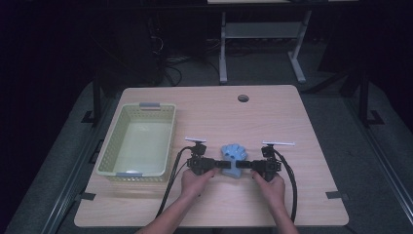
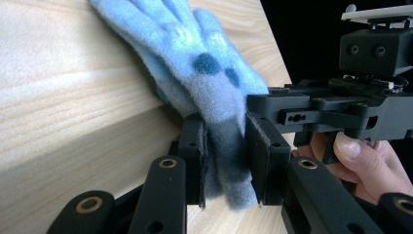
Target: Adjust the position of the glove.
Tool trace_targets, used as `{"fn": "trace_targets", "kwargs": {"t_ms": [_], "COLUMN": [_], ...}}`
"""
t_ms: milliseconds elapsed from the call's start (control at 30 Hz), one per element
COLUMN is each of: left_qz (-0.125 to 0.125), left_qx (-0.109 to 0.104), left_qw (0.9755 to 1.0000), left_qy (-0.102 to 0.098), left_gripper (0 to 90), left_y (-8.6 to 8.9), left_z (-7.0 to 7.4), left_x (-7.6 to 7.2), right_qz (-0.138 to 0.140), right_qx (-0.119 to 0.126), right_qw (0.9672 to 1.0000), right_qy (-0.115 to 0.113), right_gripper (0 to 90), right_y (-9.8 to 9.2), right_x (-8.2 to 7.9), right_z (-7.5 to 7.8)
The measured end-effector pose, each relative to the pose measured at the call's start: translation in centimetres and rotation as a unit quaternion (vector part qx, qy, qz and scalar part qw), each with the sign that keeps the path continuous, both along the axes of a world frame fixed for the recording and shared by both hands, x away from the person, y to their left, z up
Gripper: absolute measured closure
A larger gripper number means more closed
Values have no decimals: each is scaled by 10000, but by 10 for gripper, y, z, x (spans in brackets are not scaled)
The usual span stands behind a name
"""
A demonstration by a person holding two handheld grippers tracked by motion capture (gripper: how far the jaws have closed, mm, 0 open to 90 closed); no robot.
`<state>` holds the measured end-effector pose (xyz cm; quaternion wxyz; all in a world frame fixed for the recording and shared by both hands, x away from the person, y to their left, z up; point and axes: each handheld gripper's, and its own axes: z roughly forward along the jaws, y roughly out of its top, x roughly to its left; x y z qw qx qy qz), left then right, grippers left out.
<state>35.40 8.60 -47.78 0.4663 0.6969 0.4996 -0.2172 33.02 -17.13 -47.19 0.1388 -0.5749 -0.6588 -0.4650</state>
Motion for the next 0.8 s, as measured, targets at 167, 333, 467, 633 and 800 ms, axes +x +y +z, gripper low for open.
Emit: {"fn": "trace_targets", "kwargs": {"t_ms": [167, 333, 467, 633, 800], "left_qz": [-9, -11, -7, -20, -13], "left_qx": [-27, -44, -77, -117, -133], "left_qw": [10000, 10000, 9999, 9998, 9998], "left_qy": [-23, -53, -101, -147, -177], "left_gripper": [698, 698, 698, 698, 698], "left_y": [0, 1, 1, 4, 7], "left_z": [3, 6, 11, 16, 20], "left_x": [0, 0, 0, 0, 1], "right_qz": [-18, -16, -24, -11, 2], "right_qx": [45, 69, 97, 98, 108], "right_qw": [10000, 9999, 9999, 9998, 9997], "right_qy": [-30, -73, -112, -180, -220], "right_gripper": [789, 789, 789, 790, 791], "right_y": [-1, -1, -1, 1, 3], "right_x": [0, -1, -1, -1, -1], "right_z": [3, 6, 10, 16, 21]}}
